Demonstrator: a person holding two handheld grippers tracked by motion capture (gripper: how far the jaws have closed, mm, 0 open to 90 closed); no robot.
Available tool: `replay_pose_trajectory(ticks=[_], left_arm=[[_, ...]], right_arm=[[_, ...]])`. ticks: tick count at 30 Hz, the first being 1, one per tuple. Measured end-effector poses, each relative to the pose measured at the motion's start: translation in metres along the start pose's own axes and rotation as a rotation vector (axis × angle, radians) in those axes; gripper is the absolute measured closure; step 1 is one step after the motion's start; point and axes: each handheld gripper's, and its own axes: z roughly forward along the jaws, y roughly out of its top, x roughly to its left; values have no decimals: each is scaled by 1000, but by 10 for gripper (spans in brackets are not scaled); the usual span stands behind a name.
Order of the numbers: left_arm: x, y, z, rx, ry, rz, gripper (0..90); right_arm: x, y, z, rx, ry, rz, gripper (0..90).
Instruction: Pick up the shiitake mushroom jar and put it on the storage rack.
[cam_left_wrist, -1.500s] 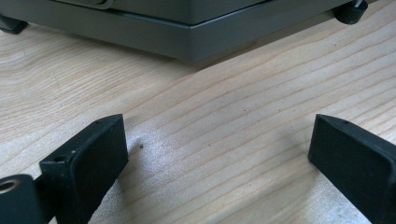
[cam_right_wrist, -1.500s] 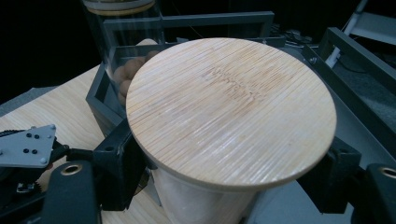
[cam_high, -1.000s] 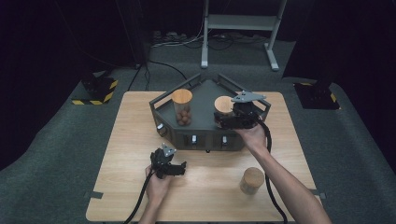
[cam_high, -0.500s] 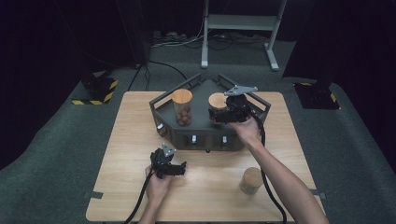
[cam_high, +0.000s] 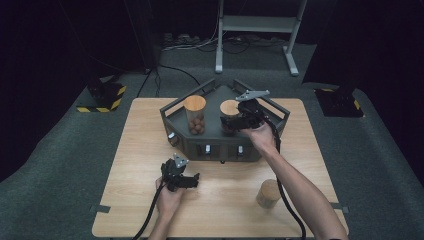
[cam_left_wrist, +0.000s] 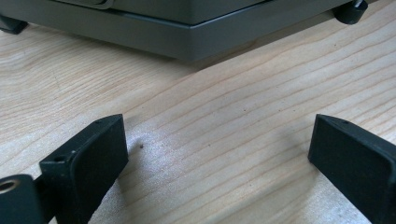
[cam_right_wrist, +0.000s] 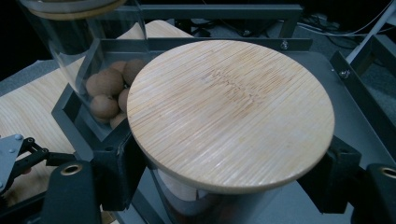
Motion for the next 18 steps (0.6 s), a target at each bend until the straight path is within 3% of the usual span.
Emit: replay_pose_trajectory(ticks=[14, 16, 18], left_arm=[[0, 0, 0, 0, 0, 0, 46], [8, 2, -6, 89, 10, 113, 46], [5, 1, -4, 66, 11, 81, 46]], right_arm=[[-5, 0, 14, 26, 7, 14, 256], [-5, 0, 16, 30, 10, 12, 256], [-4, 0, 18, 37, 11, 5, 256]])
